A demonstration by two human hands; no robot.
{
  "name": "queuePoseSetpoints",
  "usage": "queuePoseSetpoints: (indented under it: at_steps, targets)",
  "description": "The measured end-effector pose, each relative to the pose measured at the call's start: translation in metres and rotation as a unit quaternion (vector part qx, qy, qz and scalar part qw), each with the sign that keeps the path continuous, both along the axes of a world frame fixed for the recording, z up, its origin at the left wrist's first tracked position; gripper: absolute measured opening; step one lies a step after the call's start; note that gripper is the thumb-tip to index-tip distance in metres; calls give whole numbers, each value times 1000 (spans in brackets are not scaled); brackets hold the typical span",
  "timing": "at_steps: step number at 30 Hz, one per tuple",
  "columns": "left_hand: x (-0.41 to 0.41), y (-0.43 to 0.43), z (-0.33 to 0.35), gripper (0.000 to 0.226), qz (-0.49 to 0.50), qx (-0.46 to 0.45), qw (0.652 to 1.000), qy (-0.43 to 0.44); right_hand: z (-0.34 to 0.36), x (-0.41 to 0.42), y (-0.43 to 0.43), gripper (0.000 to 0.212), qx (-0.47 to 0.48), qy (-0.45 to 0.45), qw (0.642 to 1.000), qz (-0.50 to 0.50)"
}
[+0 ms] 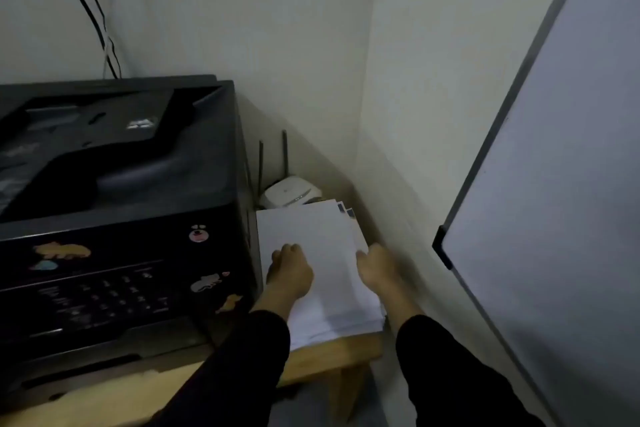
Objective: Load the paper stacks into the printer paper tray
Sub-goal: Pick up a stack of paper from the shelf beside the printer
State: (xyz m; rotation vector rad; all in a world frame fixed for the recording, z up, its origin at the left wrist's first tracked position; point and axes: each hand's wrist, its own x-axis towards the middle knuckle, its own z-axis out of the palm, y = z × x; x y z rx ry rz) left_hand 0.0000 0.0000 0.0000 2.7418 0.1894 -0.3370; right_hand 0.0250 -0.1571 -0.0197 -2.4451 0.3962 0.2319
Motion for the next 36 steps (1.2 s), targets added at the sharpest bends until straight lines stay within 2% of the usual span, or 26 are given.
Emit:
queuePoseSetpoints:
  at_steps: [3,5,9,13,14,16,17,19,22,25,28,30,33,36]
  targets:
    - [-6,6,-17,47,-8,23,995,95,-16,2,0,59,-14,134,991,5]
    - [-10,8,-25,51,-19,36,989,139,-23,1,7,61,-8,184,983,15]
    - [-8,7,-30,51,-30,61,987,143,-26,8,26,44,-54,168,984,-3]
    - [-7,5,-31,51,-35,83,985,145,-20,9,49,46,-127,117,985,-13]
    - [-7,5,-33,51,-34,84,985,146,-19,11,52,41,-103,88,990,-31]
    - [-8,5,-32,50,-31,88,985,146,-15,14,51,33,10,47,996,-77]
    - [-9,5,-33,50,-32,86,985,147,-11,16,48,31,71,40,993,-86]
    - [-9,5,-33,49,-31,82,986,144,-5,21,40,29,135,65,984,-97]
    - [-12,4,-32,52,-27,83,986,140,2,20,29,28,103,111,986,-73]
    - [-18,0,-31,48,-3,54,987,154,-3,15,21,28,93,111,987,-68]
    - [-10,-4,-16,52,110,-40,982,148,2,22,9,30,131,99,984,-75]
    - [-6,2,21,55,191,-103,972,86,24,33,5,32,174,66,981,-47]
    - [5,-9,42,65,264,-118,956,51,14,33,-16,35,233,75,968,-62]
    - [13,-19,63,72,288,-130,949,18,3,24,-30,35,336,72,931,-125]
